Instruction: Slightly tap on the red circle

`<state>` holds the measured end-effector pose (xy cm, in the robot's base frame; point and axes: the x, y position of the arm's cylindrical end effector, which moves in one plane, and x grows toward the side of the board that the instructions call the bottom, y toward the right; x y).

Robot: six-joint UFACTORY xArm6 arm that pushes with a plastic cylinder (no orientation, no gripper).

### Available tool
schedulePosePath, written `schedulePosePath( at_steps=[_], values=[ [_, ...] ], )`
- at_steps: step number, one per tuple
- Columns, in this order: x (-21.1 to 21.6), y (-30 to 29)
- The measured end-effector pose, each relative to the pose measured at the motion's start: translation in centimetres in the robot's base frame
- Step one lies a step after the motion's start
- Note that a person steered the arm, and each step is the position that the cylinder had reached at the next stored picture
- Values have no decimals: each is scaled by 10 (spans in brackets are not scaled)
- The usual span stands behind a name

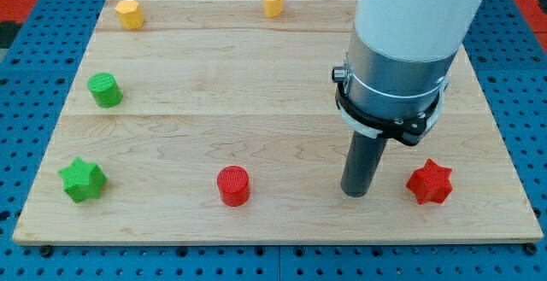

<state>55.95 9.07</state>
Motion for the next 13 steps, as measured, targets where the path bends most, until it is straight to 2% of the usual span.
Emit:
schedulePosePath(
  at_steps=[7,8,9,10,11,12,13],
  values=[
    [-3,-17],
    [-16,-46],
    [-59,-77],
    [-89,-83],
    [-102,-83],
    [-102,-130],
    [-102,-207]
  ],
)
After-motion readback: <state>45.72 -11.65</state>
